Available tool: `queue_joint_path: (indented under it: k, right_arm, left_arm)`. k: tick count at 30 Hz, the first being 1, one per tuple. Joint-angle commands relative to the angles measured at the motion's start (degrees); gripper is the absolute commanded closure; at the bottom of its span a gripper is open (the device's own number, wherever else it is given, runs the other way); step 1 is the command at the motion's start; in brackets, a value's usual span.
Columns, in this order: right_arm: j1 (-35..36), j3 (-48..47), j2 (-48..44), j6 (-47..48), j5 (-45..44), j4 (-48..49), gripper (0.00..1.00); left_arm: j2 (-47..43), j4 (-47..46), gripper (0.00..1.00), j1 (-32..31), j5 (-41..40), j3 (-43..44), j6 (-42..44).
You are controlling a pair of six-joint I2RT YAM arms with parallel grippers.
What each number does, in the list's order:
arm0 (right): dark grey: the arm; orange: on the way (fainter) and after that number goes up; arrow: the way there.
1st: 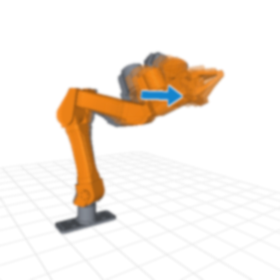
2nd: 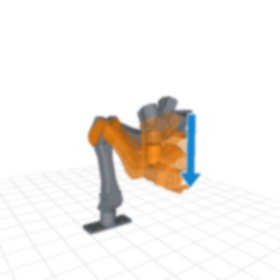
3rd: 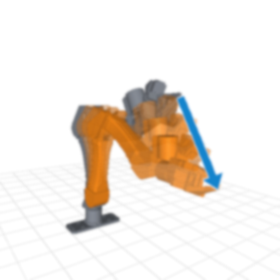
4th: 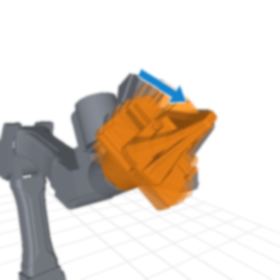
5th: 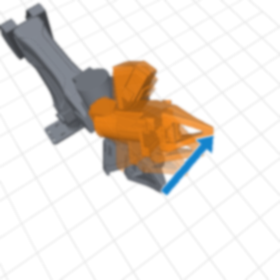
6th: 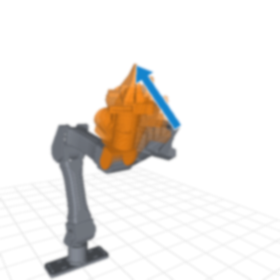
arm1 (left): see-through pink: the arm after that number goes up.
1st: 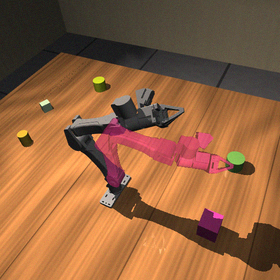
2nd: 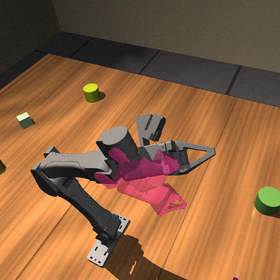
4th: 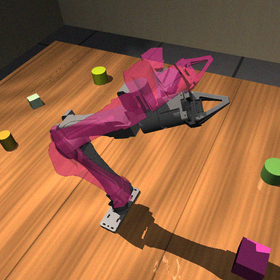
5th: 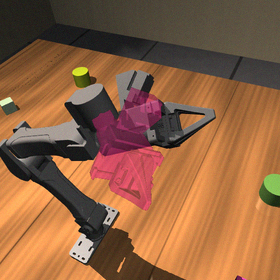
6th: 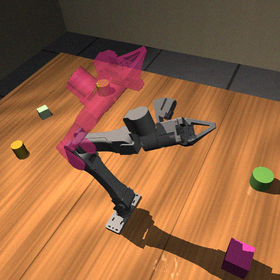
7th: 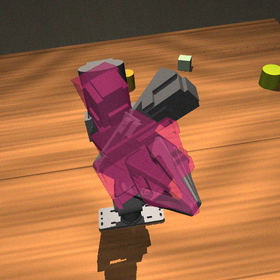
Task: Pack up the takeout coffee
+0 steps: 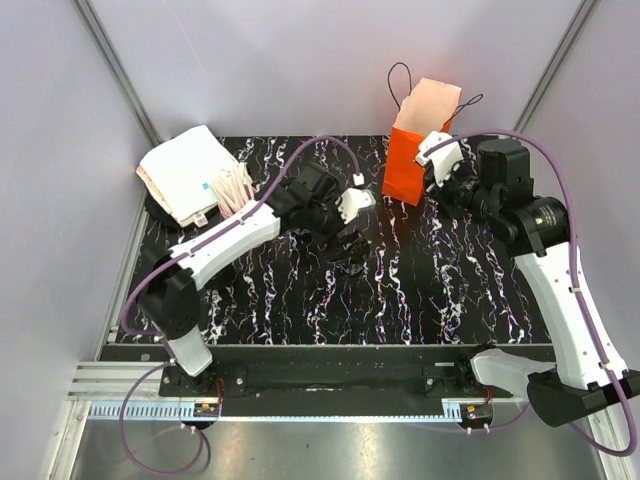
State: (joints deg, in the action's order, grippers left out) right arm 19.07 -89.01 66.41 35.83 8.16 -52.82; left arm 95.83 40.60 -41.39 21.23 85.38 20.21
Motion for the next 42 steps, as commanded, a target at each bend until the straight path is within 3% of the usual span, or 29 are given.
queue_joint_path:
  k: [1,13,42]
  right_arm:
    - [-0.96,-0.72,-1.64,-2.61,0.97,2.98,1.00]
    - [-1.58,0.86,-3.22,-3.40,4.05,2.55,1.00]
    - [-1.49,0.24,-4.10,-3.93,6.16,1.93,1.00]
  left_arm:
    - [4.71,-1.49,0.01,-0.54,-2.60,6.18,1.94]
    - [14.64,-2.72,0.04,-0.45,-3.13,11.47,2.91]
    - [23.17,-0.96,0.80,1.13,0.74,17.27,1.59]
